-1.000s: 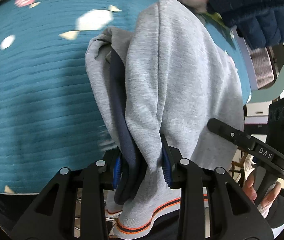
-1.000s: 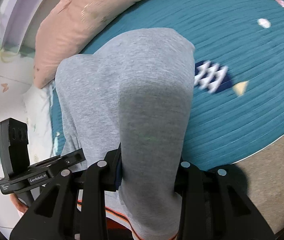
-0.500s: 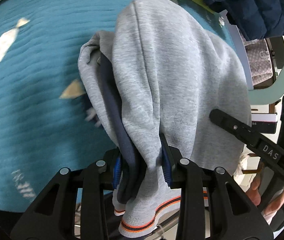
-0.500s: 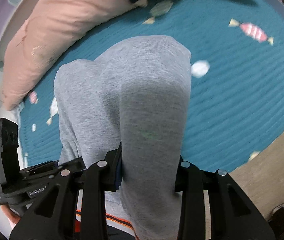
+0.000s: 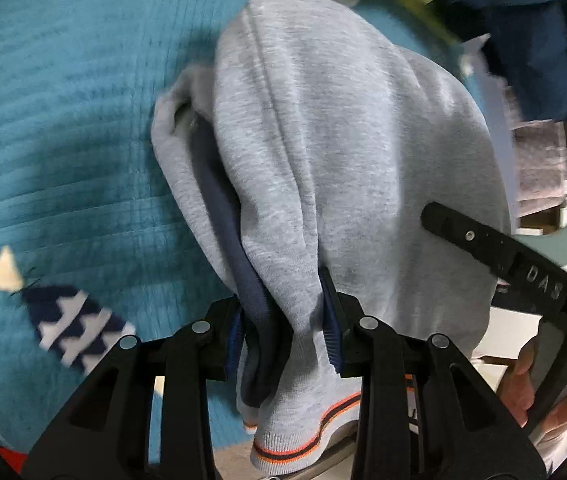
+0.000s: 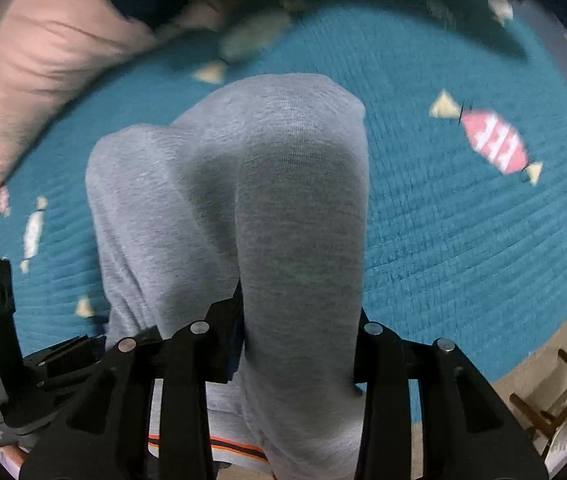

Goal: Fold large clothes
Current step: 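Lower the bundle onto the bed and open both grippers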

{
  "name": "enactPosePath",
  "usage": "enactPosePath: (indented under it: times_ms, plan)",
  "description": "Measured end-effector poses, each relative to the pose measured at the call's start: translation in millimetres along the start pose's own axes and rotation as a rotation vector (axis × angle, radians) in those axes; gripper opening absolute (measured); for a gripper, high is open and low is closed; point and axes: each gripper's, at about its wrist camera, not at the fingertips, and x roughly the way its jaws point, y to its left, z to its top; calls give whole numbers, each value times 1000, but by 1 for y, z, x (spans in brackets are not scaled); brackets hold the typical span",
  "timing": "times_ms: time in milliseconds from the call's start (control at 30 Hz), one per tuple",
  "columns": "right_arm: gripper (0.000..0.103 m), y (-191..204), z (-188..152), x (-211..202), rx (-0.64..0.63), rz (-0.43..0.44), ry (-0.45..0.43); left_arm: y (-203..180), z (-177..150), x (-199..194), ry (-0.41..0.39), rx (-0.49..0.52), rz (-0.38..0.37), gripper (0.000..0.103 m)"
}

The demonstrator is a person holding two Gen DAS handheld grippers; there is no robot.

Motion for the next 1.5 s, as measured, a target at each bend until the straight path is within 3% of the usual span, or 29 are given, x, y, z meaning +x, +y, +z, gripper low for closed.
enactPosePath:
  times_ms: [67, 100, 133, 167, 267, 367, 433, 500, 567, 667, 700, 767, 833, 900, 967, 1033, 1133, 1233, 1400, 1500]
  plan:
    - [48, -18, -7, 32, 47, -29, 38, 4, 0, 17, 21, 10, 22, 36]
    - [53, -23, -11, 36, 46, -37, 16, 6, -2, 17, -2, 31, 36, 47]
    - [65, -30, -16, 35, 63, -34, -15, 2, -1, 18, -18, 48, 64, 63]
    - [68, -38, -20, 31, 100, -27, -33, 1, -2, 16, -35, 81, 132, 72]
    - [68, -47, -28, 12, 116, -56, -75, -7, -4, 11, -46, 112, 173, 72]
    - [68, -53, -36, -18, 136, -80, -147, -22, -8, -5, -60, 124, 169, 72]
    - [68, -53, -47, -51, 140, -67, -231, -33, -17, -30, -117, 177, 186, 72]
    - [61, -49, -57, -74, 120, -40, -283, -45, -24, -49, -161, 218, 198, 72]
    - [53, -48, -63, -87, 131, 17, -284, -57, -33, -65, -184, 250, 162, 72]
    - [19, -39, -67, -78, 122, 46, -210, -68, -34, -56, -124, 262, 91, 72]
    - [17, -37, -69, -68, 122, 47, -175, -71, -29, -48, -100, 256, 87, 70]
    - [13, -31, -80, -44, 119, 60, -98, -62, -33, -27, -51, 236, 111, 51]
    - [11, -30, -85, -17, 114, 15, -47, -48, -30, -1, -24, 207, 181, 36]
    - [2, -38, -91, 7, 134, -36, -28, -32, -31, 16, -40, 171, 200, 33]
    - [2, -54, -93, 27, 215, 26, -37, -27, -33, 22, -65, 186, 200, 34]
    - [2, -61, -92, 25, 272, 65, -29, -37, -32, 21, -47, 227, 253, 34]
    - [6, -52, -87, 8, 239, 39, -25, -57, -18, 20, -22, 223, 241, 34]
    - [6, -42, -75, -26, 212, 75, -97, -74, -4, 1, -62, 259, 217, 35]
    - [8, -27, -20, -48, 183, 120, -182, -85, 32, -15, -133, 203, 142, 42]
    - [8, -16, 6, -34, 181, 127, -178, -85, 57, -8, -148, 151, 195, 40]
